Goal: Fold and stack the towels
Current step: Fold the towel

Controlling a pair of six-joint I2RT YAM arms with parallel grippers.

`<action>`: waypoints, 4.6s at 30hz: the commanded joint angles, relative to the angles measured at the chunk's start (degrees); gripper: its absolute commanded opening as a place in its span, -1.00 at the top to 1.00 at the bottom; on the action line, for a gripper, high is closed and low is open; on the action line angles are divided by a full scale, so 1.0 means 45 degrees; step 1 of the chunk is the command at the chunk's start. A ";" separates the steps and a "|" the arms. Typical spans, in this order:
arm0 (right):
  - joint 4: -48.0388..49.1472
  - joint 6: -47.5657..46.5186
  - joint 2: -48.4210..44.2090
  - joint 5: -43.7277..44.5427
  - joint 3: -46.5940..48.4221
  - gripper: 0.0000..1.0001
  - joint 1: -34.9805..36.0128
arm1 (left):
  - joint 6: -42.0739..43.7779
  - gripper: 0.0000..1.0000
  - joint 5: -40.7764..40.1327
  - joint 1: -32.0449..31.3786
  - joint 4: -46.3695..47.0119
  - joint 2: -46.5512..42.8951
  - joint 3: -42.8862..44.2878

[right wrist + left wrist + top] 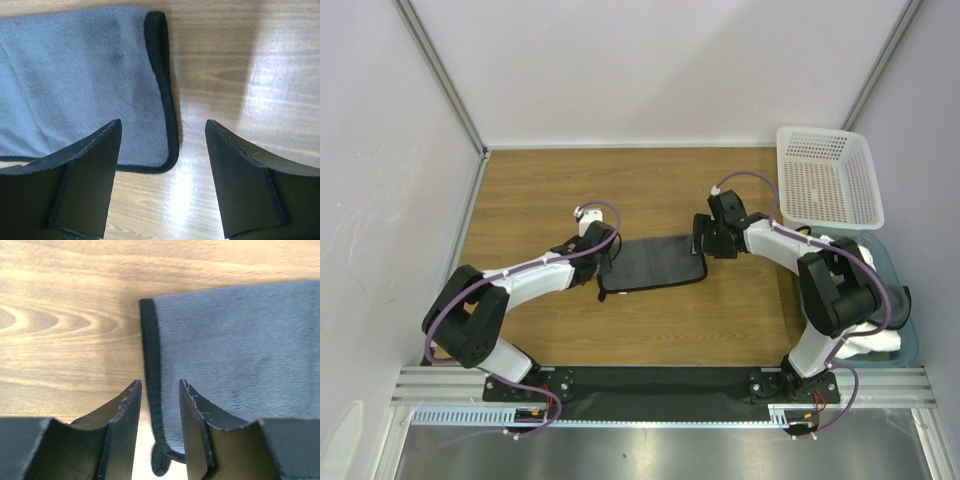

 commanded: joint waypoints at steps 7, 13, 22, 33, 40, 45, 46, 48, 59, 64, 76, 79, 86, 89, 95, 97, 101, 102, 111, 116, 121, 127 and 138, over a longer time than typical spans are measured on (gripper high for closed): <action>0.1057 0.0051 0.0878 -0.0248 0.0264 -0.35 -0.0080 | -0.0051 0.20 0.0940 0.0722 0.1338 -0.0194 -0.0823; 0.1447 0.0266 0.1269 -0.0267 -0.0009 -0.09 -0.0080 | 0.0046 0.22 0.0804 0.1132 0.1515 0.0041 -0.0569; 0.1703 0.0403 0.1503 -0.0619 -0.0244 0.73 -0.0060 | -0.0129 0.27 0.1058 0.1230 0.2179 0.0509 -0.0960; 0.0707 -0.0066 -0.0095 -0.0092 0.0575 1.00 -0.0041 | -0.0306 0.47 0.1799 0.1289 0.3269 0.0704 -0.1487; 0.0218 -0.0398 -0.0469 0.0025 0.1395 1.00 0.0349 | -0.0501 0.49 0.2483 0.1289 0.3878 0.1037 -0.1760; 0.0003 -0.0437 -0.0411 0.0103 0.2099 1.00 0.0993 | -0.0520 0.49 0.2952 0.1289 0.4268 0.0920 -0.2014; 0.0022 -0.0437 -0.0391 0.0123 0.2197 1.00 0.1091 | -0.0520 0.49 0.3107 0.1270 0.4366 0.0920 -0.2034; 0.0197 -0.0359 -0.0274 -0.0090 0.2509 1.00 0.1383 | -0.0540 0.49 0.3284 0.1289 0.4600 0.0978 -0.2073; 0.1038 -0.0066 0.1365 -0.1615 0.4208 1.00 0.2829 | -0.0598 0.49 0.4261 0.1191 0.5401 0.1291 -0.2034; 0.0784 0.0323 0.2613 -0.1654 0.5125 1.00 0.3338 | -0.0579 0.49 0.4671 0.1211 0.5714 0.1408 -0.2014; 0.1857 0.1925 0.3242 -0.2045 0.4912 1.00 0.3846 | -0.0715 0.49 0.5100 0.1211 0.6105 0.1974 -0.1917; 0.1897 0.2121 0.3476 -0.2025 0.5049 1.00 0.3846 | -0.0755 0.49 0.5179 0.1211 0.6164 0.1994 -0.1956; 0.1878 0.2376 0.3691 -0.2084 0.5049 1.00 0.3866 | -0.0853 0.49 0.5120 0.1192 0.6203 0.2072 -0.1956; 0.1858 0.2375 0.3827 -0.2298 0.4952 1.00 0.3885 | -0.0891 0.48 0.5101 0.1211 0.6222 0.2092 -0.1975; 0.2286 0.2668 0.4120 -0.2650 0.4854 1.00 0.3905 | -0.0911 0.48 0.5140 0.1211 0.6301 0.2092 -0.2034; 0.2327 0.2804 0.4199 -0.2534 0.4873 1.00 0.3905 | -0.0930 0.48 0.5140 0.1230 0.6301 0.2111 -0.2034; 0.2268 0.3019 0.4316 -0.1950 0.4796 1.00 0.3905 | -0.0911 0.48 0.5101 0.1230 0.6242 0.2014 -0.2112; 0.2307 0.3078 0.4297 -0.1773 0.4718 1.00 0.3905 | -0.0892 0.48 0.5062 0.1230 0.6223 0.1956 -0.2112; 0.2191 0.3137 0.3791 -0.2025 0.4932 0.22 0.3905 | -0.0677 0.47 0.5003 0.1328 0.6027 0.1584 -0.2210; 0.1605 0.2825 0.2697 -0.1130 0.4679 -0.20 0.3846 | -0.0599 0.47 0.4945 0.1426 0.5716 0.1194 -0.2249; 0.1098 0.2649 0.1974 -0.0581 0.4386 -0.24 0.3398 | -0.0345 0.42 0.4303 0.1776 0.4021 -0.0130 -0.2210; 0.1173 0.2220 0.1173 0.0239 0.3390 -0.23 0.2928 | 0.0494 0.35 0.2916 0.2109 0.1910 -0.2220 -0.1723; 0.3378 0.1963 0.1035 -0.2040 0.1399 0.29 0.1660 | -0.0109 0.41 0.7772 0.2070 0.6000 -0.2134 -0.1839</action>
